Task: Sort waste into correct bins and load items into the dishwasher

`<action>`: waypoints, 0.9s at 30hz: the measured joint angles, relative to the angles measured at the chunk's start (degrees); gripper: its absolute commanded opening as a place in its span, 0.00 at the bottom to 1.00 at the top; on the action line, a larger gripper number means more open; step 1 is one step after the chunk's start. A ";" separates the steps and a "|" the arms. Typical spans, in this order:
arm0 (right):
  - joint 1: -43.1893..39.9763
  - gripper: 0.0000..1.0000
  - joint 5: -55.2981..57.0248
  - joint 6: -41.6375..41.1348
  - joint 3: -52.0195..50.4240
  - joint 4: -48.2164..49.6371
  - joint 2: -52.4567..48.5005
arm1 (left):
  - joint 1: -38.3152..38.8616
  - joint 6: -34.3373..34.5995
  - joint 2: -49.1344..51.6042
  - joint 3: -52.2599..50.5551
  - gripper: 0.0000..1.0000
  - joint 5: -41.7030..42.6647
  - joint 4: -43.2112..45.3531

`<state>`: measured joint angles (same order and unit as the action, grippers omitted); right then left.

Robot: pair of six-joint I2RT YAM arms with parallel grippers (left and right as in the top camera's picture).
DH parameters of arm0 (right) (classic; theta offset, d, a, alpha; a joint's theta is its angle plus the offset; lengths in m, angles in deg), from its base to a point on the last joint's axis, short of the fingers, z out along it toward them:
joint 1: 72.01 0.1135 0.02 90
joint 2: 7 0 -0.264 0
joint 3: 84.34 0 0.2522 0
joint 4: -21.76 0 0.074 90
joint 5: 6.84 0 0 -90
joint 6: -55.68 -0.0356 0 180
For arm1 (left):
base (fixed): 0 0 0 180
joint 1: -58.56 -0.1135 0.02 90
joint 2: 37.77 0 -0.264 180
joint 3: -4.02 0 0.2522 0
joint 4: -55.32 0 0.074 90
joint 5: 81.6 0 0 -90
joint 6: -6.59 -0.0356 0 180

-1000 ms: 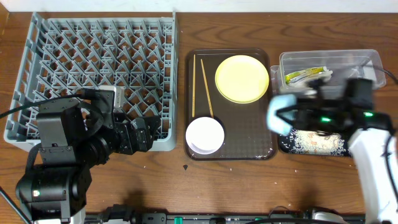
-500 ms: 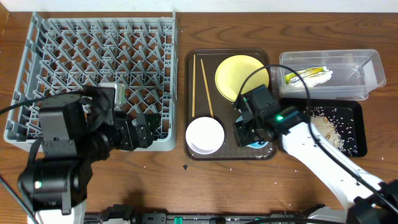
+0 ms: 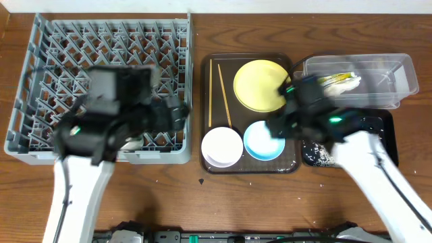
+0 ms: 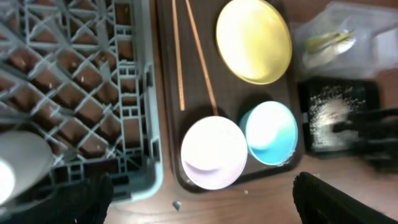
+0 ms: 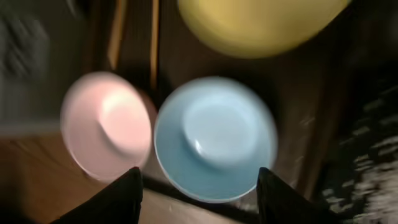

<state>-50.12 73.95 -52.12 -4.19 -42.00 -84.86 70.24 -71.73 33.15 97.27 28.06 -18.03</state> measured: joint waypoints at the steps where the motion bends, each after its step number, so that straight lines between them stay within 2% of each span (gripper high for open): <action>1: -1.70 0.57 -0.66 0.00 1.44 -0.13 1.18 | 2.25 0.42 1.81 0.96 0.90 -2.21 0.35; 5: -7.76 0.57 -4.52 -0.15 4.63 -0.11 4.68 | 10.49 2.86 11.63 3.39 0.78 -9.49 3.89; 10: -10.56 0.56 -7.96 -1.05 4.81 -2.93 5.29 | 15.87 6.14 26.53 3.85 0.68 -13.07 12.02; 16: -10.82 0.55 -9.49 -1.09 4.81 -5.46 5.18 | 17.53 7.96 38.53 3.87 0.57 -14.27 19.32; 23: -10.84 0.56 -9.70 -1.11 4.81 -5.62 5.18 | 17.64 11.19 45.27 4.59 0.48 -14.60 25.29; 27: -10.84 0.55 -9.84 -1.09 4.81 -5.66 5.18 | 17.68 13.07 49.33 4.68 0.39 -14.32 27.61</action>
<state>-60.96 64.11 -53.22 0.62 -47.66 -79.68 87.92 -58.66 82.48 101.95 13.74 9.57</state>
